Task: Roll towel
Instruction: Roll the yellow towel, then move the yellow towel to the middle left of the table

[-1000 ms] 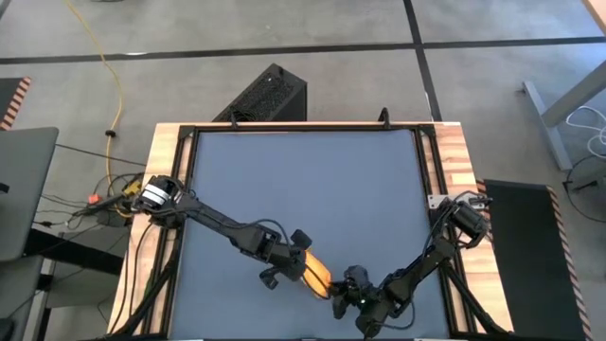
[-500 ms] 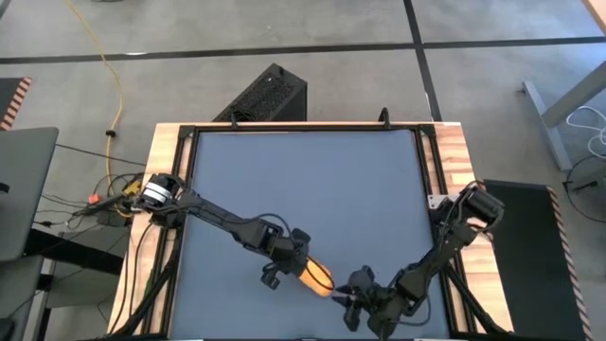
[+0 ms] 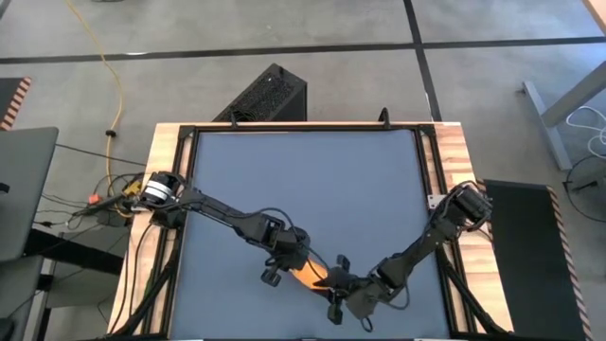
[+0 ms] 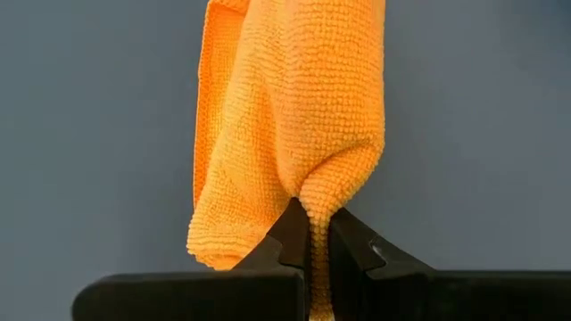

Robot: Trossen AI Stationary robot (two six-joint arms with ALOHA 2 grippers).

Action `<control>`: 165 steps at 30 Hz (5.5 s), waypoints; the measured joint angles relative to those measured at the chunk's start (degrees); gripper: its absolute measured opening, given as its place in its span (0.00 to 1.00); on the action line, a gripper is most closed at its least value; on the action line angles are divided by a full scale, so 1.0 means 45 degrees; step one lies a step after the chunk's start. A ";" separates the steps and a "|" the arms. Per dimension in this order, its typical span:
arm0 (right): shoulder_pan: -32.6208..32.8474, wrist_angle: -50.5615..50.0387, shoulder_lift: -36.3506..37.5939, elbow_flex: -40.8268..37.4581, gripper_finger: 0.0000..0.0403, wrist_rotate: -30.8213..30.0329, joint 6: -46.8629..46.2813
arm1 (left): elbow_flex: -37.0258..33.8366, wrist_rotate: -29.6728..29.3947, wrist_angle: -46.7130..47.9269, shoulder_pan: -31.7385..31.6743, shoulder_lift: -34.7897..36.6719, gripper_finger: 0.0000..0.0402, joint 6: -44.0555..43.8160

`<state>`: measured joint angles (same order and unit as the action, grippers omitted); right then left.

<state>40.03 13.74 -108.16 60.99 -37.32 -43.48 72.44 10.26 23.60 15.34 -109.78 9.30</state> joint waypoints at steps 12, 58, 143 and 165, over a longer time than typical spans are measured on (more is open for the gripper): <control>-0.0231 -0.1213 -0.0855 -0.0080 0.07 -0.0472 -0.2320 | 0.0005 0.0283 0.0418 -0.0172 0.0000 0.01 -0.0354; 0.0608 -0.1802 -0.0222 -0.0010 0.15 -0.1771 -0.5754 | 0.0044 -0.0622 -0.3136 -0.0221 0.0015 0.55 -0.1262; -0.2063 0.0555 0.2328 0.0000 0.15 0.2791 -0.0676 | -0.7658 -1.1009 0.3499 0.7260 0.5794 0.01 -2.8846; -0.1943 0.0872 0.2328 0.0000 0.15 0.2962 -0.1098 | -0.6939 -1.1581 0.5431 0.9022 0.5719 0.01 -2.8883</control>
<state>31.28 17.67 -97.69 60.99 -23.99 -48.42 41.22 -41.85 48.03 55.94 -84.04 -120.68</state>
